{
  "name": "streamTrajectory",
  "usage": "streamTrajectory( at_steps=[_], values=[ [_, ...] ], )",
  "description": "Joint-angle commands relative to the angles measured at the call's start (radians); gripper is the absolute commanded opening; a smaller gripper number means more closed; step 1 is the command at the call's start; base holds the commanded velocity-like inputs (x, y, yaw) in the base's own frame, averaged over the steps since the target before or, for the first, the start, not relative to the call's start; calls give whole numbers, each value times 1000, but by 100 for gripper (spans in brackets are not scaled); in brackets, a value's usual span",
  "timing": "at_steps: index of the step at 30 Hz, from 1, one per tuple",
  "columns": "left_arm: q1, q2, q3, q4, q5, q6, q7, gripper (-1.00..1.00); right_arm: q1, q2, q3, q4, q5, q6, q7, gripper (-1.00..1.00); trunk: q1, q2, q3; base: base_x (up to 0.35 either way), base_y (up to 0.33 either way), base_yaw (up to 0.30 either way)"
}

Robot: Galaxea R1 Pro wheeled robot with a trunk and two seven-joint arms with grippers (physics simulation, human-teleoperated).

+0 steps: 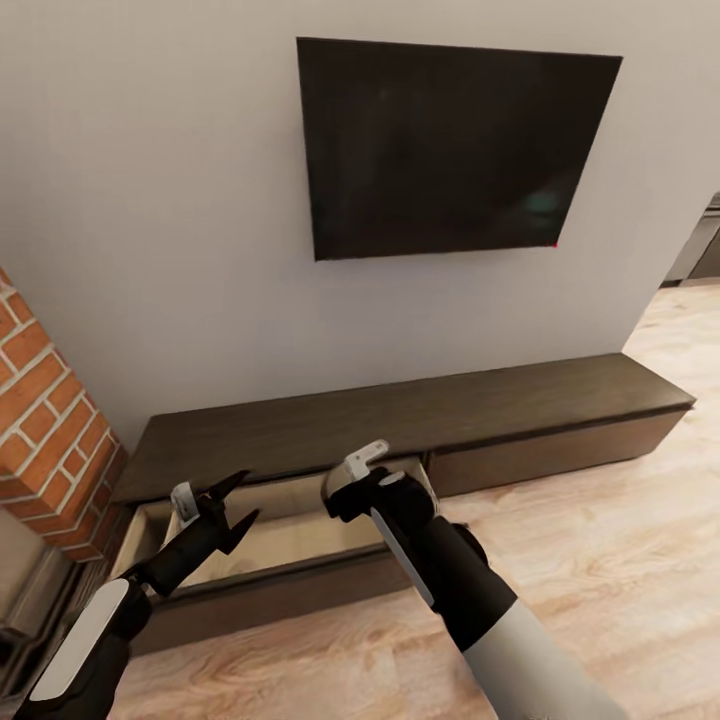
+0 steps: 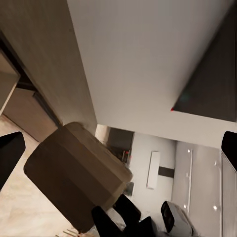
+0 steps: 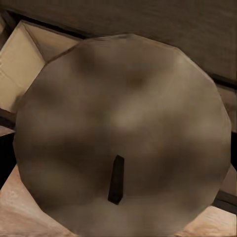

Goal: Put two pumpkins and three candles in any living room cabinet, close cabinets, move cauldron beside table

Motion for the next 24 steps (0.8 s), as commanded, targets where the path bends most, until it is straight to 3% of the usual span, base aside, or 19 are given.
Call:
streamTrajectory(
  at_steps=[1, 8, 15, 24],
  values=[
    [-1, 0, 1, 1, 1, 5, -2, 100, -1, 0, 0, 10, -6, 4, -3, -100, 0, 0, -1, 51, -50, 290],
    [-1, 1, 1, 0, 2, 7, -2, 100, -1, 0, -1, 92, -8, -2, -3, -100, 0, 0, -5, 48, -5, 225],
    [-1, -1, 0, 1, 2, 8, -2, 100, -1, 0, -2, 106, -7, -3, -3, -100, 0, 0, -6, 282, 0, 28],
    [-1, -2, -3, 0, 0, 7, -2, 100, -1, 0, -6, 102, -1, 0, -7, -100, 0, 0, -6, 54, -23, 1]
  ],
)
